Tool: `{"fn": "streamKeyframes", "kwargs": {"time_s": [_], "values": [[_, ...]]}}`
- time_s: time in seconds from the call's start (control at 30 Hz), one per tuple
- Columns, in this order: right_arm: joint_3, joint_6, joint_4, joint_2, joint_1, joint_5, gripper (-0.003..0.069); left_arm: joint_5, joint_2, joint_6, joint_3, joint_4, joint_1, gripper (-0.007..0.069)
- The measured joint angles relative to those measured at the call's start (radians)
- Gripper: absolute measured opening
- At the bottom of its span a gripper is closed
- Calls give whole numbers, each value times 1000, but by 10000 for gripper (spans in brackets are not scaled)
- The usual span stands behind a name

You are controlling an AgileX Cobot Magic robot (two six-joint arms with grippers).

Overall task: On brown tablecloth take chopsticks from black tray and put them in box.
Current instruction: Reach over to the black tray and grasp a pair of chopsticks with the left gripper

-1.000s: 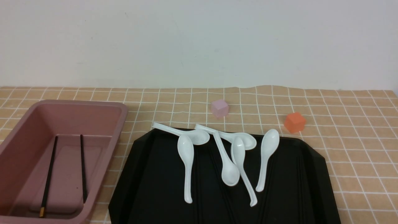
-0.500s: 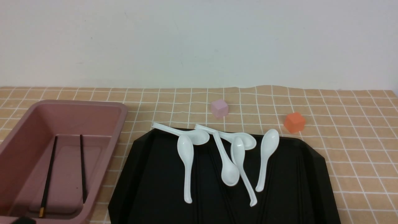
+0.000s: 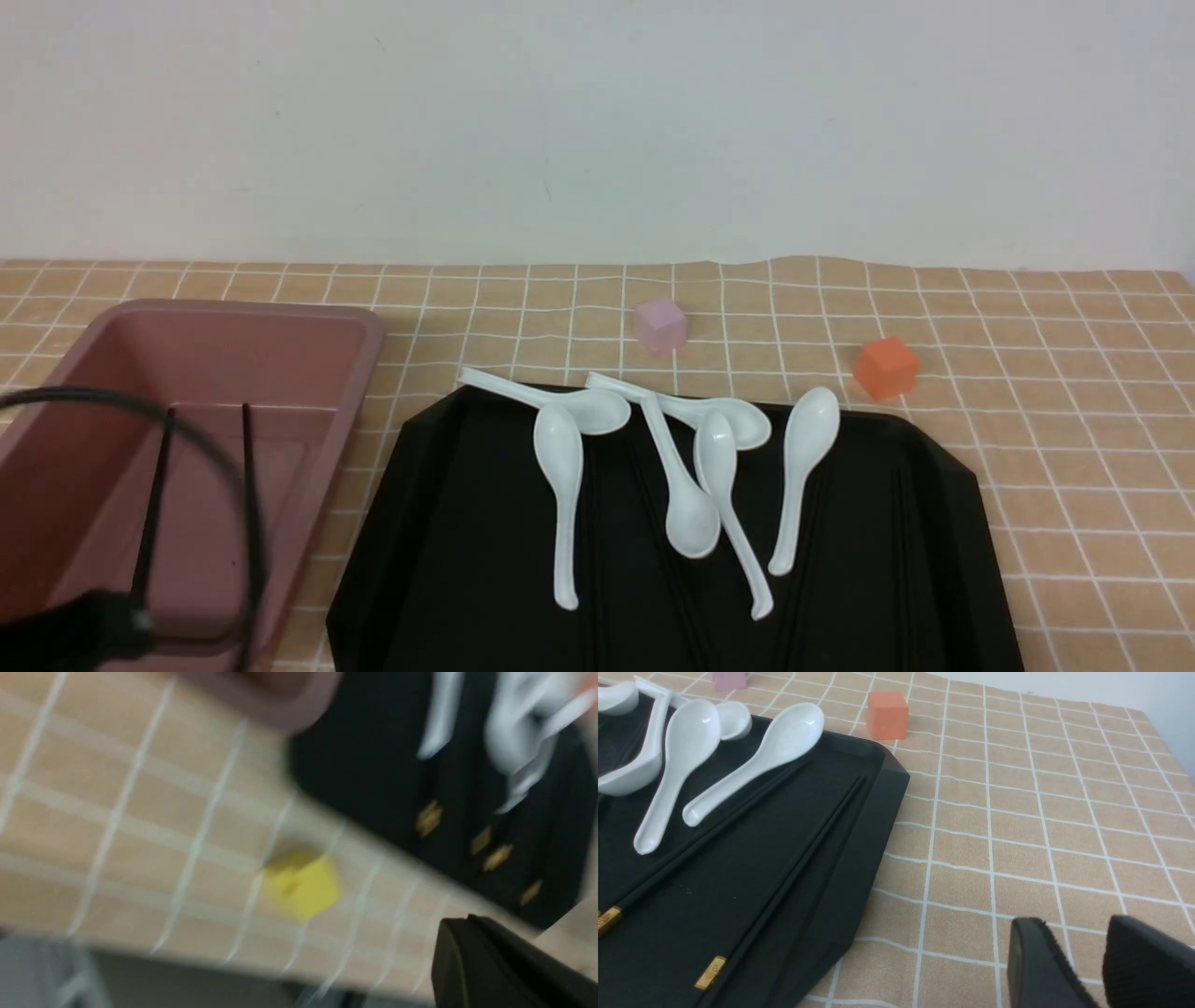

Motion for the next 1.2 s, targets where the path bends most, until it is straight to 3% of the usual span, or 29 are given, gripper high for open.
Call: {"fn": "streamKeyframes", "kwargs": {"time_s": [0.1,0.17,0.2,0.23,0.33,0.53,0.73,0.97,1.2], "values": [[0,0,0,0,0,0,240,23,167,72,-58,-46,-65,-13],[0,0,0,0,0,0,240,-34,259,65,-85,-58,-198,-13],[0,0,0,0,0,0,240,-40,267,61,-87,-57,-198,-13],[0,0,0,0,0,0,240,-84,321,12,-106,-36,-303,-13],[0,0,0,0,0,0,240,-151,454,-139,-178,80,-479,-13],[0,0,0,0,0,0,240,-190,685,-444,-351,314,-682,-3],[0,0,0,0,0,0,240,-193,863,-543,-452,434,-739,118],[0,0,0,0,0,0,240,-260,993,-548,-534,461,-741,380],[0,0,0,0,0,0,240,-339,1075,-541,-544,489,-743,426]]}}
